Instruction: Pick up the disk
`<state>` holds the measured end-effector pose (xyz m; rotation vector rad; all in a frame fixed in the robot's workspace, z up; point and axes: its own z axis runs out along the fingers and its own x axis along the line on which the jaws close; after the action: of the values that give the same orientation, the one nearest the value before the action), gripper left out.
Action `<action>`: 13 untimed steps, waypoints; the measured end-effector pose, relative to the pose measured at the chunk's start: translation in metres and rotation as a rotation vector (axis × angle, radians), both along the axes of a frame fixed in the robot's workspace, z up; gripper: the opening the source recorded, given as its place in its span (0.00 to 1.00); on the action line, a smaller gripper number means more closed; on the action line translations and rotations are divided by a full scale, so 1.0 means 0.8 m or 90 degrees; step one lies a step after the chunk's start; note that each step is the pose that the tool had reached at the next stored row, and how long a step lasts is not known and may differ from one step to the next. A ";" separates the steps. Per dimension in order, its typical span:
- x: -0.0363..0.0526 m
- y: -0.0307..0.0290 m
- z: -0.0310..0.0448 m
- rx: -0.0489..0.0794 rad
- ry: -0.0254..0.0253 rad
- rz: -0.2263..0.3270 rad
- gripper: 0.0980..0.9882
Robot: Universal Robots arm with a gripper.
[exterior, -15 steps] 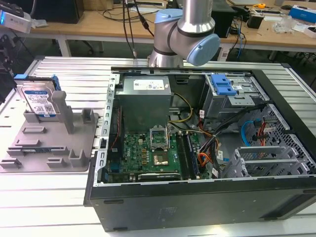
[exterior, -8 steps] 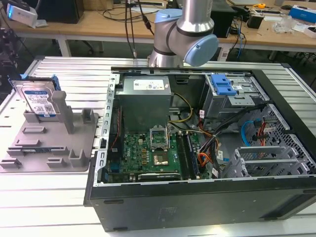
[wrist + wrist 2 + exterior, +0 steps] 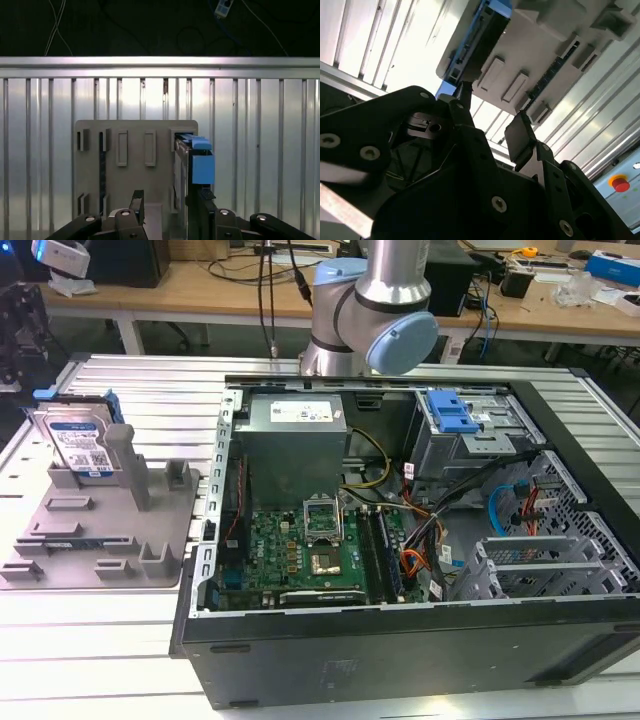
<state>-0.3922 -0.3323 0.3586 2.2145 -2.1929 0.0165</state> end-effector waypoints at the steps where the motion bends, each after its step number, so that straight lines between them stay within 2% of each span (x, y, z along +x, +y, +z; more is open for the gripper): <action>1: 0.000 0.0100 -0.0002 0.000 0.0001 0.005 0.50; 2: 0.000 0.0190 -0.0007 -0.001 0.0000 0.010 0.50; 4: -0.001 0.0278 -0.0011 -0.001 0.0001 0.016 0.50; 6: -0.014 0.0289 -0.0034 -0.001 0.0001 0.017 0.50; 9: -0.025 0.0291 -0.0052 -0.002 0.0001 0.017 0.50; 13: -0.026 0.0289 -0.0052 -0.004 0.0001 0.018 0.50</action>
<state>-0.4127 -0.3092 0.3544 2.2414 -2.1587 0.0238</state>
